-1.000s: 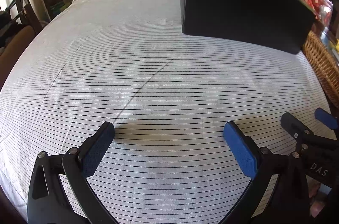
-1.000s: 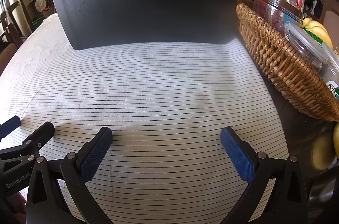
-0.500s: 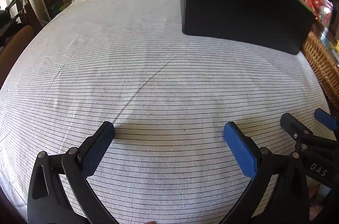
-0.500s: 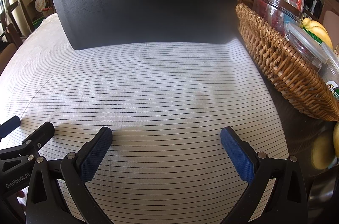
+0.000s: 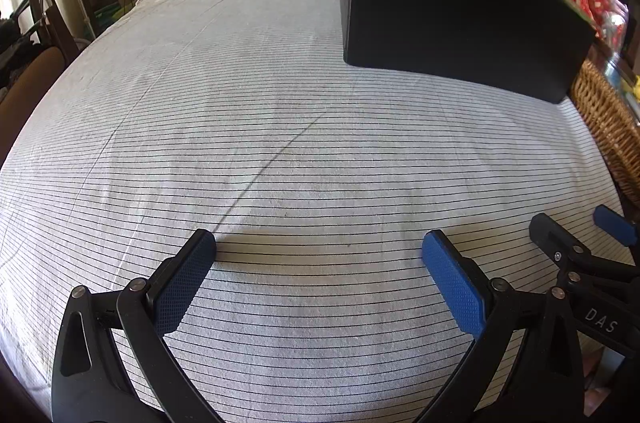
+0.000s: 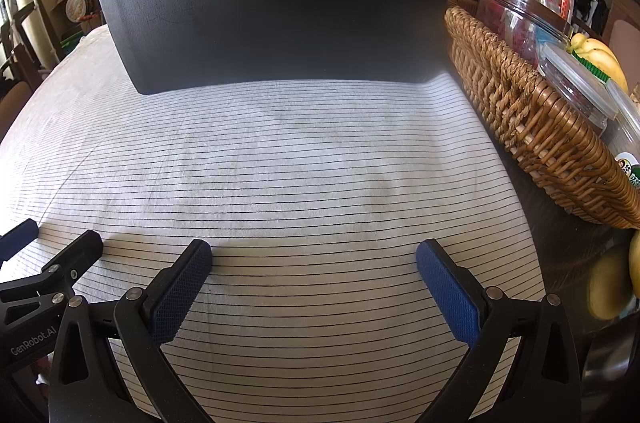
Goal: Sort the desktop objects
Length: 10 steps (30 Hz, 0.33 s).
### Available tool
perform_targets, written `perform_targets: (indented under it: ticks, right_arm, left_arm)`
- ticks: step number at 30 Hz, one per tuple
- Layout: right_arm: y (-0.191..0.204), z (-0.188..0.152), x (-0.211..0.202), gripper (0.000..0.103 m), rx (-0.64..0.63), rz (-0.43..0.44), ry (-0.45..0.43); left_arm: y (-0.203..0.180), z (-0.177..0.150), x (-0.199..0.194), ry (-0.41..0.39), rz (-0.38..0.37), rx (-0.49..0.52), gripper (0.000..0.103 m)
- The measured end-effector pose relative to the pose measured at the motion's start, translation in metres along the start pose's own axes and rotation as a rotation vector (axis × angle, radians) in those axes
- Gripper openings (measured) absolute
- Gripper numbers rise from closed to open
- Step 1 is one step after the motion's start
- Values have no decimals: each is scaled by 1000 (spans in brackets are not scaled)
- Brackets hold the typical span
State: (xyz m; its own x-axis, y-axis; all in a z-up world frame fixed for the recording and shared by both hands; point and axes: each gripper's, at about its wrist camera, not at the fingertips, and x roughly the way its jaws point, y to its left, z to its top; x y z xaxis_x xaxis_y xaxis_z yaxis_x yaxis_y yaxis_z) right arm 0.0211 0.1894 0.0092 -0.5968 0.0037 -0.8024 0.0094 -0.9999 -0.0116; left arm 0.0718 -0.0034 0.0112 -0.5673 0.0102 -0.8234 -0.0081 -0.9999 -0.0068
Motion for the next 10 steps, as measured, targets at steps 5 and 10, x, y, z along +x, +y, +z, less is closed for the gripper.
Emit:
perform_targets:
  ticks: [5, 10]
  right_arm:
    - [0, 0, 0, 103, 0, 0, 0]
    - [2, 0, 1, 103, 0, 0, 0]
  left_arm:
    - [0, 0, 0, 0, -1, 0, 103]
    - [0, 0, 0, 0, 0, 0, 103]
